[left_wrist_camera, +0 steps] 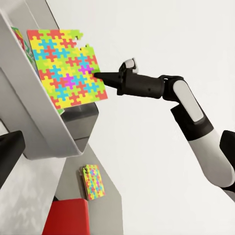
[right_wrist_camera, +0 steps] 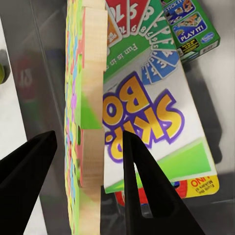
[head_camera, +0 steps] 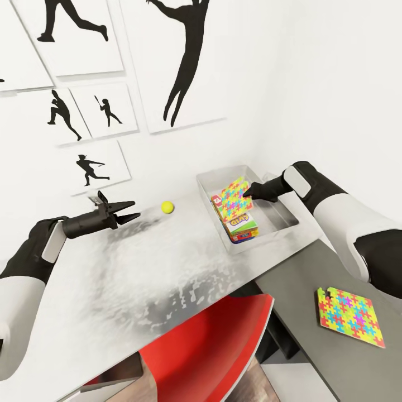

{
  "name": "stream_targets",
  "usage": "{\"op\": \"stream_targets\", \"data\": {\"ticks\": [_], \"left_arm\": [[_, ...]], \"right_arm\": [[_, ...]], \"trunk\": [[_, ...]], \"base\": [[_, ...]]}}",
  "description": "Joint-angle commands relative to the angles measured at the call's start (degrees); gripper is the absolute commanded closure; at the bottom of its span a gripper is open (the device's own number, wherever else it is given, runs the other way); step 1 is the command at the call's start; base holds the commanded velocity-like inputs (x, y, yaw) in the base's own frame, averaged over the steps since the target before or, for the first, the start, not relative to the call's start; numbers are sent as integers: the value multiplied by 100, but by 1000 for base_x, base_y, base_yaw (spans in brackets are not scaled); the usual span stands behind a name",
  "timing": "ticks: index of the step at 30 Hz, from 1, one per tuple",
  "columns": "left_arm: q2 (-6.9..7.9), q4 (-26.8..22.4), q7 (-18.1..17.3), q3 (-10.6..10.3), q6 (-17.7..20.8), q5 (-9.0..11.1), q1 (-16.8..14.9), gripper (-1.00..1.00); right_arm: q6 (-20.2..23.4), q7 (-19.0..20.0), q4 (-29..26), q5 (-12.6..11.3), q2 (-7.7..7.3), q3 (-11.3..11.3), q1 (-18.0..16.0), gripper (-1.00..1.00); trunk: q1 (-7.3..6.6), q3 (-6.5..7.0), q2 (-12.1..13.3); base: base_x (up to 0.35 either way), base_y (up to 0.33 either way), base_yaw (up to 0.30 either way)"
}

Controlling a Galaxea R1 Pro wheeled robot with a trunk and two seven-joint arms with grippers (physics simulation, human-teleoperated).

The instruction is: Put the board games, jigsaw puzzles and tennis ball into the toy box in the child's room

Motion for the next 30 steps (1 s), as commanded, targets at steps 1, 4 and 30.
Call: {"op": "stream_targets", "data": {"ticks": [1, 4, 30], "left_arm": [[-2, 1, -10, -1, 39, 8, -4, -100], [-1, 1, -10, -1, 39, 1, -4, -100], [-5, 1, -1, -2, 39, 4, -4, -100]], "right_arm": [[12, 60, -2, 59, -1, 27, -6, 100], [12, 66, -1, 54, -2, 28, -6, 100], [-6, 306, 3, 142, 11, 44, -7, -100]], "trunk": [[3, -10, -10], [3, -10, -10], [3, -10, -10]], "base": [[0, 0, 0], [0, 0, 0], [0, 0, 0]]}}
